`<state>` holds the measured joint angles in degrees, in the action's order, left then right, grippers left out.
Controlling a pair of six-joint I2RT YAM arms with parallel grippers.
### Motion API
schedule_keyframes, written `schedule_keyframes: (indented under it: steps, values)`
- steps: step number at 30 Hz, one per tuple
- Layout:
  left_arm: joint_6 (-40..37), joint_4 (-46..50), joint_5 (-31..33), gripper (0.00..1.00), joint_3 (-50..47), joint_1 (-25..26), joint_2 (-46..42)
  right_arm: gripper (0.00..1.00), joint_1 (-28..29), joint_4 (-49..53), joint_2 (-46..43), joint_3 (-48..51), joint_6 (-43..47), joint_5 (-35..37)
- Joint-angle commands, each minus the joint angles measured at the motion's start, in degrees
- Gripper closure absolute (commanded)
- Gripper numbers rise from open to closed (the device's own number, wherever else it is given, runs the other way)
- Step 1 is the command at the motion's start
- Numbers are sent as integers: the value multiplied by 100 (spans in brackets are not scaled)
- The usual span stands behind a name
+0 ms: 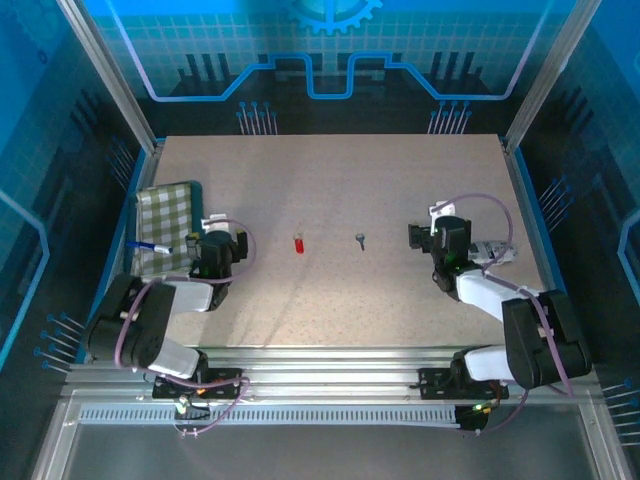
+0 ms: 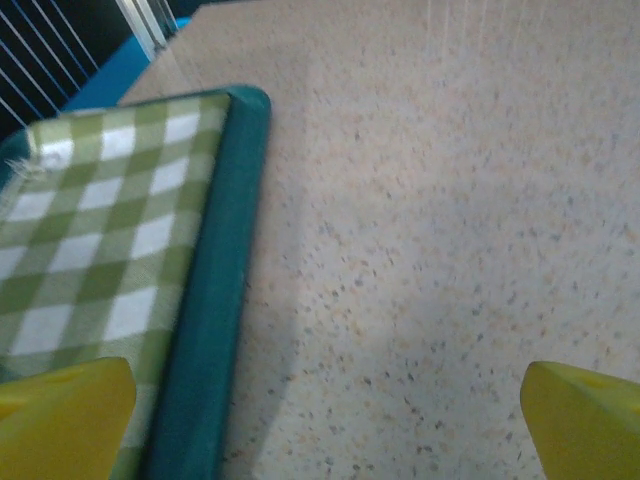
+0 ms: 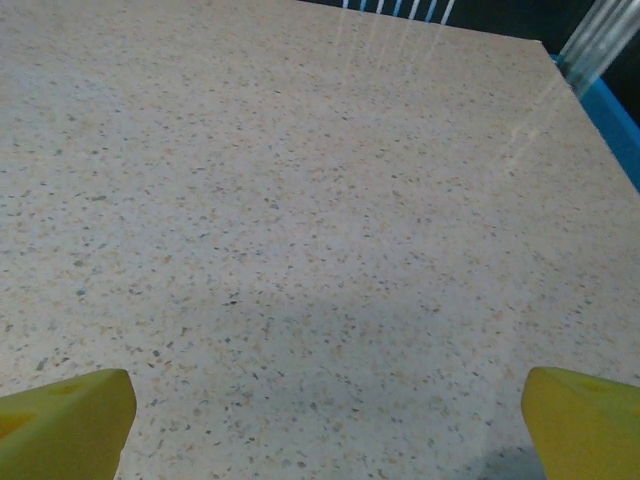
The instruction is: Remove the keys from the keyring
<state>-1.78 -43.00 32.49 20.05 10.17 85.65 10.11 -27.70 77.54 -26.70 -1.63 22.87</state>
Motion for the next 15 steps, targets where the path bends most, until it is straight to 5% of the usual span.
schedule_keyframes:
  steps: [1, 3, 7, 10, 15]
  values:
    - [-132, -1314, -212, 1, 17, -69, 56, 0, -310, -1981, 461, 478, 167, -692]
    - [-88, -1469, -362, 1, -98, -124, 43, 0, -372, -3579, 1216, 879, 305, -1052]
    - [-165, -3429, -1280, 1, -701, -402, 770, 0, -336, -2701, 1082, 570, 371, -1143]
    - [34, -2012, -1198, 1, -339, -400, 322, 0, -344, -2634, 1086, 522, 255, -883]
    - [16, -1764, -1149, 1, -101, -438, 438, 0, -316, -2641, 1070, 547, 268, -864]
